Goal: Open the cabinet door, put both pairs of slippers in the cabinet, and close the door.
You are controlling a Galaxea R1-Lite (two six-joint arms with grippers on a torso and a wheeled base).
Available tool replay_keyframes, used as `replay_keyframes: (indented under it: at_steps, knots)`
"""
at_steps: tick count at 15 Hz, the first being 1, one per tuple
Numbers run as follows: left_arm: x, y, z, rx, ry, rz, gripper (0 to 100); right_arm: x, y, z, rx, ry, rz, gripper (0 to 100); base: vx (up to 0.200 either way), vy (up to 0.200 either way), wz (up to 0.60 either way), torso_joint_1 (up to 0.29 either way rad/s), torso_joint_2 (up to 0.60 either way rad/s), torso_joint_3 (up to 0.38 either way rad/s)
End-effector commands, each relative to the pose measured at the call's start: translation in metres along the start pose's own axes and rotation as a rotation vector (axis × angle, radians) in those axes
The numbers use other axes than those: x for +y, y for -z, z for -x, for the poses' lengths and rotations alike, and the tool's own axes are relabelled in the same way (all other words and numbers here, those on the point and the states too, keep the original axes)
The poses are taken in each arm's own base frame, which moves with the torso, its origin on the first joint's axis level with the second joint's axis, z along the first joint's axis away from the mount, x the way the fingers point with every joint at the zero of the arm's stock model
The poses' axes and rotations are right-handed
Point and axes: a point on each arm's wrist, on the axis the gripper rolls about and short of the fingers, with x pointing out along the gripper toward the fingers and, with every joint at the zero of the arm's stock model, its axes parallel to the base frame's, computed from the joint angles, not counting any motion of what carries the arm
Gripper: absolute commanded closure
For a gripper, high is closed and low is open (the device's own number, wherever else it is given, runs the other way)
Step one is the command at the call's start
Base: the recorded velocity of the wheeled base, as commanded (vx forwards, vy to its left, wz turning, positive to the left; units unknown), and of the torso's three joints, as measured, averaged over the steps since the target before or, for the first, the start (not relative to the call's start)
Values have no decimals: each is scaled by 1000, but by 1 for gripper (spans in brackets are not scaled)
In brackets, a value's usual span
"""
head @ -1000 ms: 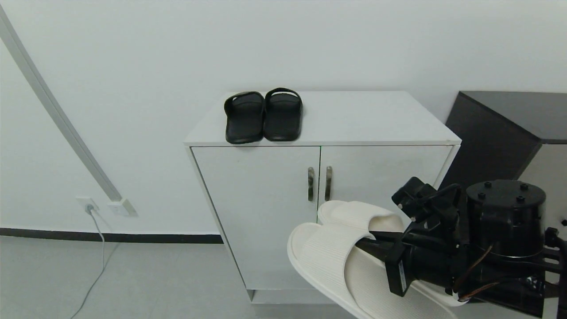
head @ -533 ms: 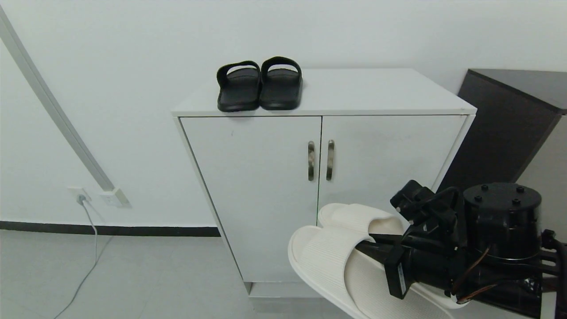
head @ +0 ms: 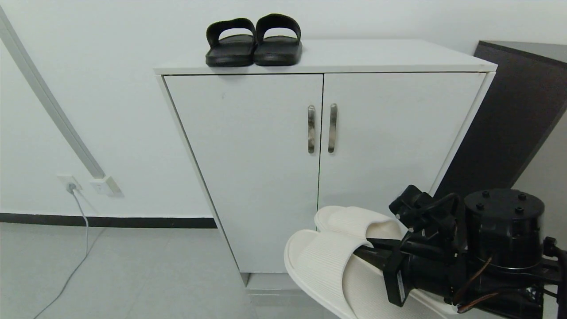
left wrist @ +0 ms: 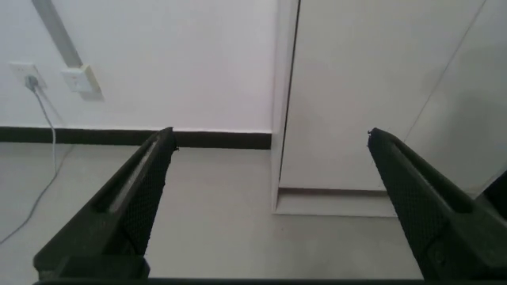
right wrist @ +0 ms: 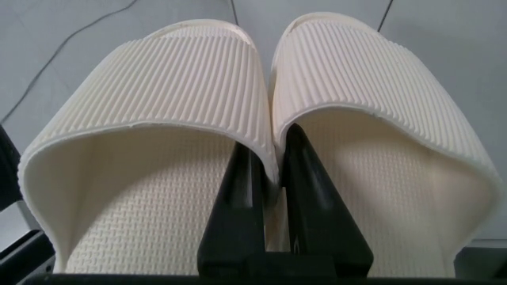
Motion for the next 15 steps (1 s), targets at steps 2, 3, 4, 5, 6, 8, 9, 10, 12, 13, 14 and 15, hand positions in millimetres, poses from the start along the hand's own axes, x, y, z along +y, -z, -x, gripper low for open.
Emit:
replay_keyframes:
  at_steps: [2, 3, 4, 5, 6, 8, 9, 10, 12, 13, 14, 15]
  knots:
    - [0, -9, 2, -29, 2, 3, 0, 0, 1, 1, -12, 3, 1, 100, 0, 0, 0, -39, 440, 393]
    - [1, -39, 7, -94, 9, 29, 0, 0, 1, 2, -15, 4, 0, 100, 0, 0, 0, -27, 437, 417]
    - [1, -67, 10, -134, 30, 68, 0, 0, 2, 2, -12, 4, 0, 100, 0, 0, 0, -12, 290, 281]
    - [0, -85, 7, -127, 68, 65, 0, 0, 2, 2, -12, 4, 0, 100, 0, 0, 0, 2, 159, 154]
    - [-2, -95, 1, -102, 120, 61, 0, 0, 2, 2, -18, 4, 2, 100, 0, 0, 0, -2, 76, 95]
    - [-6, -101, -14, -26, 224, 59, 0, 0, 3, 2, -15, 4, 8, 100, 0, 0, 0, 4, 28, 18]
    - [-6, -101, -14, -23, 229, 59, 0, 0, 3, 2, -15, 4, 8, 100, 0, 0, 0, 0, 0, 0]
    - [-8, -104, -23, 13, 306, 60, 0, 0, 6, 3, -6, 3, 7, 100, 0, 0, 0, 0, 0, 0]
    - [-11, -108, -37, 49, 366, 65, 0, 0, 9, 2, 6, 0, 7, 100, 0, 0, 0, 0, 0, 0]
    - [-11, -109, -44, 72, 376, 69, 0, 0, 10, 1, 14, -3, 7, 100, 0, 0, 0, 0, 0, 0]
    - [-12, -110, -53, 94, 380, 72, 0, 0, 11, -1, 20, -3, 7, 100, 0, 0, 0, 0, 0, 0]
    - [-13, -111, -60, 111, 398, 73, 0, 0, 11, -1, 20, -3, 5, 100, 0, 0, 0, 0, 0, 0]
